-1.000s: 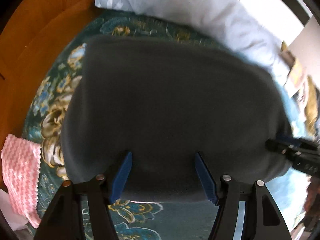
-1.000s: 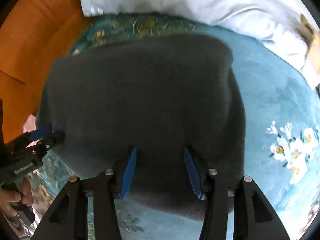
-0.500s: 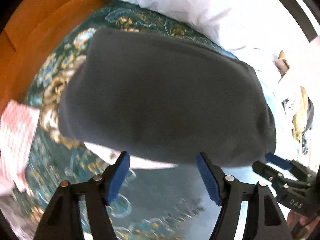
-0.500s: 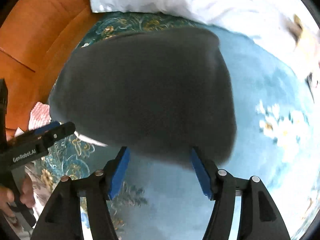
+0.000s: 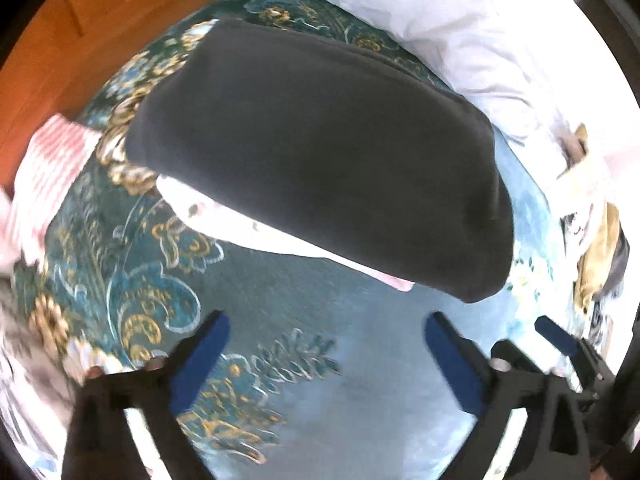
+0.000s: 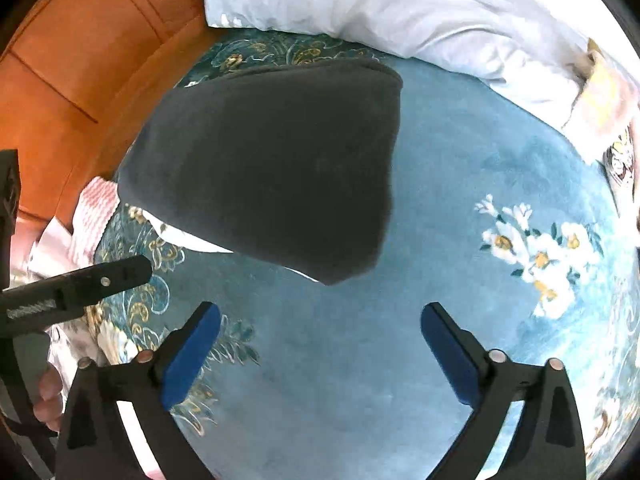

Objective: Fold clothes

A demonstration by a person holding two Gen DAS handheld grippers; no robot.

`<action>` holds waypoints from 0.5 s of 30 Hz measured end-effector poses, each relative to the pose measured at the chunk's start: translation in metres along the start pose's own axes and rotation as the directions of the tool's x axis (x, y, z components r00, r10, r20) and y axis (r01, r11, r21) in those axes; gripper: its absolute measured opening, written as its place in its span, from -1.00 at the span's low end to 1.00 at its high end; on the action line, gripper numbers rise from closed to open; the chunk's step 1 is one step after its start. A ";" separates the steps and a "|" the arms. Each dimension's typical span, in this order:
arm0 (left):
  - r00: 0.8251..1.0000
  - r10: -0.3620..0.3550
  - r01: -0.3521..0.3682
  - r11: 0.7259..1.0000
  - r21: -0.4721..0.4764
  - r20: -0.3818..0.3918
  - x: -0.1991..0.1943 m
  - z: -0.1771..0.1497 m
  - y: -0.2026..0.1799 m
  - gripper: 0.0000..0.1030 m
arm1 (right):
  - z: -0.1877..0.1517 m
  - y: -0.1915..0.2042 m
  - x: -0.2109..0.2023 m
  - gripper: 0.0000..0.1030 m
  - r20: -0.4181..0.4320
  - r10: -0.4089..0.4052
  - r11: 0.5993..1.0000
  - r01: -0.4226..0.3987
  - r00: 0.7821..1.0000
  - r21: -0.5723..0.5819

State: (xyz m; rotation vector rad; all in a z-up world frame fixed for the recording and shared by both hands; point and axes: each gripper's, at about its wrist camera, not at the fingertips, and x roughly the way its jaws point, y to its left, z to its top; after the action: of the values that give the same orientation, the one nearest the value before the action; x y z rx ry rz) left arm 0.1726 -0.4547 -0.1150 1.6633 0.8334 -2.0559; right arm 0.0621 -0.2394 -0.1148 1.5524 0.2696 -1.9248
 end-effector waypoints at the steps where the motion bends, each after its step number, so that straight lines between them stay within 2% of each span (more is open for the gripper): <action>1: 1.000 0.009 -0.008 1.000 -0.024 0.007 -0.002 -0.004 -0.005 1.00 | -0.001 -0.003 -0.002 1.00 0.006 0.011 1.000 -0.011 1.000 -0.017; 7: 0.987 0.128 -0.118 0.988 -0.104 0.101 -0.018 -0.031 -0.039 1.00 | -0.003 -0.018 -0.019 1.00 0.045 0.055 0.990 -0.048 0.997 -0.136; 11: 0.959 0.249 -0.235 0.966 -0.111 0.137 -0.022 -0.046 -0.053 1.00 | -0.002 -0.024 -0.023 1.00 0.063 0.074 0.976 -0.059 0.995 -0.209; 15: 0.928 0.330 -0.316 0.943 -0.101 0.174 -0.025 -0.057 -0.062 1.00 | -0.001 -0.024 -0.022 1.00 0.061 0.090 0.961 -0.070 0.994 -0.267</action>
State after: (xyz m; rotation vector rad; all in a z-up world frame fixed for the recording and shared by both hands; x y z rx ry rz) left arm 0.1834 -0.3733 -0.0848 1.4300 0.5217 -1.8927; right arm 0.0514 -0.2124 -0.0997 1.2955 0.4086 -1.7961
